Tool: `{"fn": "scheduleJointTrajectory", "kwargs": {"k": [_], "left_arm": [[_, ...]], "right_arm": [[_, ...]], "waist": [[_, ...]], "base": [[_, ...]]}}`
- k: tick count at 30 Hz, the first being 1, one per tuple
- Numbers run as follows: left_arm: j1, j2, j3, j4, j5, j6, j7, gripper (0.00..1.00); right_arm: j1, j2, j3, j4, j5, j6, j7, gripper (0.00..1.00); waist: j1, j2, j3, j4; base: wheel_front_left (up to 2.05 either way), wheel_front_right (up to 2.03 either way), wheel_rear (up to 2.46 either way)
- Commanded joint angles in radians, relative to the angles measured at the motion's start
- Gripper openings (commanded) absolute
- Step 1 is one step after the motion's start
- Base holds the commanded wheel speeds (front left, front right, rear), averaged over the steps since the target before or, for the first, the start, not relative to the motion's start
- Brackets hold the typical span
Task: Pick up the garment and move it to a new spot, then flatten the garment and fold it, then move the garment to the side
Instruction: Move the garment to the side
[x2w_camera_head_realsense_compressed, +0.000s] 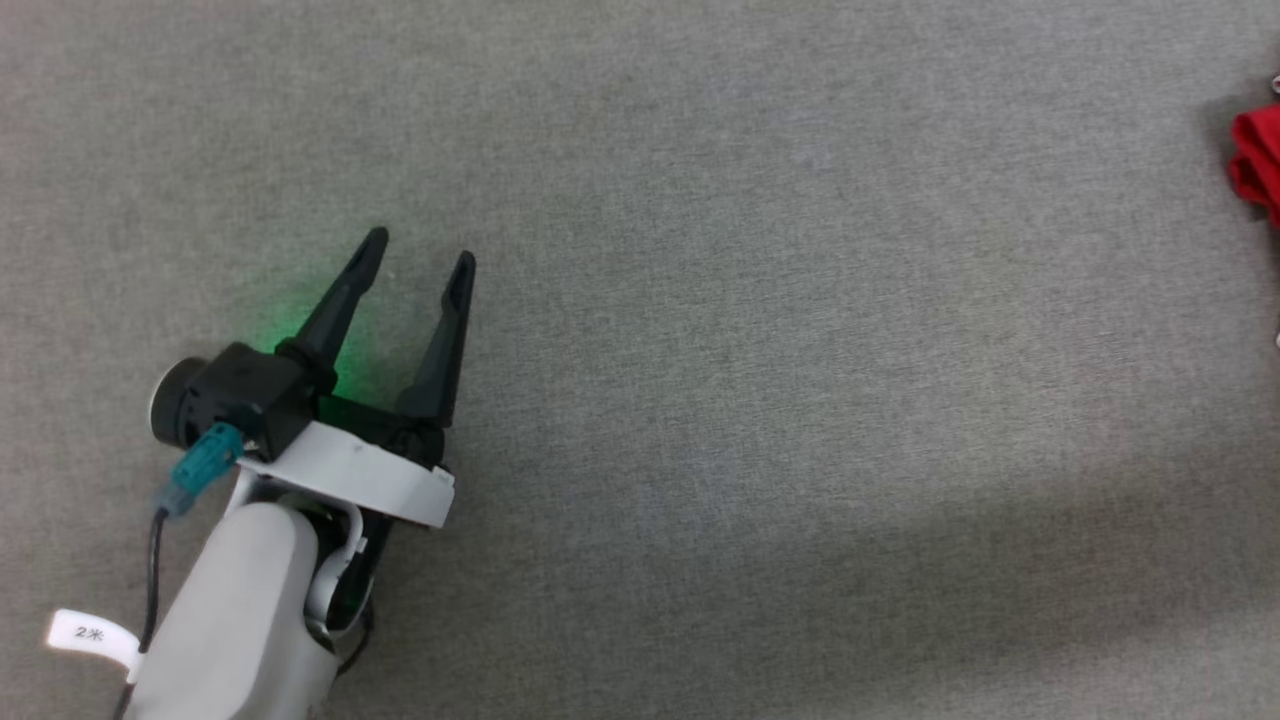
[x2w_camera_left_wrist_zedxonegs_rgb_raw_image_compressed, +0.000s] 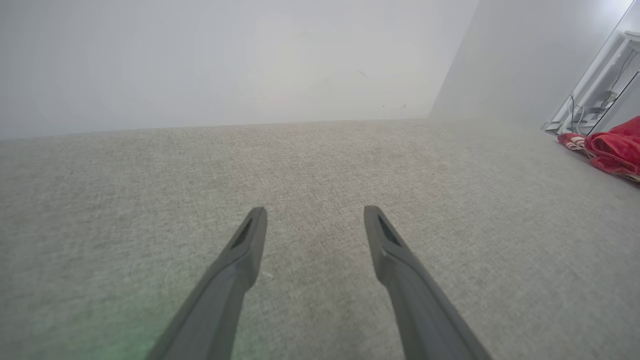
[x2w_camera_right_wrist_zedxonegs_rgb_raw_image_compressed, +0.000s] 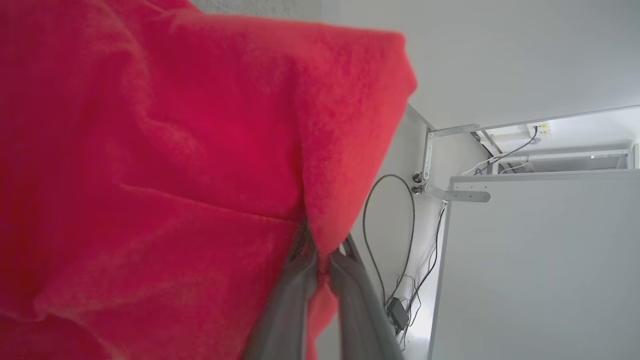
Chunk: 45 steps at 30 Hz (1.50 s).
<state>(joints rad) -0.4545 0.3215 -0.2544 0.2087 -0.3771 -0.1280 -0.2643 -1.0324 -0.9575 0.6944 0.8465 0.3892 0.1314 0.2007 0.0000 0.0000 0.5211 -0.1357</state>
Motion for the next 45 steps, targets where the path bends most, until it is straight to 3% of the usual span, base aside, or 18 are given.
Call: {"fn": "scheduleJointTrajectory", "kwargs": {"k": [1,4,5,10,11,12,13,20,30,45], "left_arm": [[-0.009,-0.001,-0.010,0.013,-0.003,-0.003,0.002,1.00],[-0.011,0.001,-0.014,0.018,-0.008,-0.002,0.002,1.00],[-0.011,0.001,-0.015,0.019,-0.009,-0.002,0.002,1.00],[-0.011,-0.002,-0.020,0.023,-0.015,-0.002,0.002,1.00],[-0.011,-0.004,-0.023,0.023,-0.017,-0.002,0.002,1.00],[-0.011,-0.007,-0.024,0.023,-0.019,-0.002,0.002,1.00],[-0.010,-0.007,-0.025,0.024,-0.021,-0.002,0.002,1.00],[0.012,-0.019,-0.020,0.030,-0.024,-0.002,0.002,1.00],[0.093,-0.036,0.023,0.036,-0.031,-0.002,0.001,1.00],[0.294,-0.048,0.142,0.037,-0.050,-0.002,0.001,1.00]], "right_arm": [[0.002,0.017,-0.013,0.019,-0.002,-0.002,-0.009,0.00],[0.005,0.046,-0.043,0.072,-0.007,-0.002,-0.022,0.00],[0.003,0.052,-0.056,0.089,-0.012,-0.002,-0.030,0.13],[0.004,0.090,-0.129,0.193,-0.001,-0.002,-0.059,0.49],[0.006,0.096,-0.141,0.214,-0.002,-0.002,-0.064,0.58],[0.007,0.099,-0.155,0.235,0.002,-0.002,-0.071,0.84],[0.006,0.102,-0.164,0.257,0.001,-0.002,-0.077,0.98],[-0.003,0.130,-0.182,0.344,-0.017,-0.002,-0.131,1.00],[0.002,0.202,-0.165,0.331,0.020,-0.001,-0.282,1.00],[0.142,0.421,-0.171,0.287,0.035,-0.001,-0.454,1.00]], "waist": [[0.0000,0.0000,0.006,0.009],[0.0000,0.0000,0.009,0.020],[0.0000,0.0000,0.010,0.025],[0.0000,0.0000,-0.001,0.051],[0.0000,0.0000,-0.005,0.057],[0.0000,0.0000,-0.009,0.063],[0.0000,0.0000,-0.013,0.068],[0.0000,0.0000,-0.062,0.094],[0.0000,0.0000,-0.215,0.114],[0.0000,0.0000,-0.461,0.135]], "base": [[0.00,0.00,0.00],[0.00,0.00,0.00],[0.00,0.00,0.00],[0.00,0.00,0.00],[0.00,0.00,0.00],[0.00,0.00,0.00],[0.00,0.00,0.00],[0.00,0.00,0.00],[0.00,0.00,0.00],[0.00,0.00,0.00]]}}
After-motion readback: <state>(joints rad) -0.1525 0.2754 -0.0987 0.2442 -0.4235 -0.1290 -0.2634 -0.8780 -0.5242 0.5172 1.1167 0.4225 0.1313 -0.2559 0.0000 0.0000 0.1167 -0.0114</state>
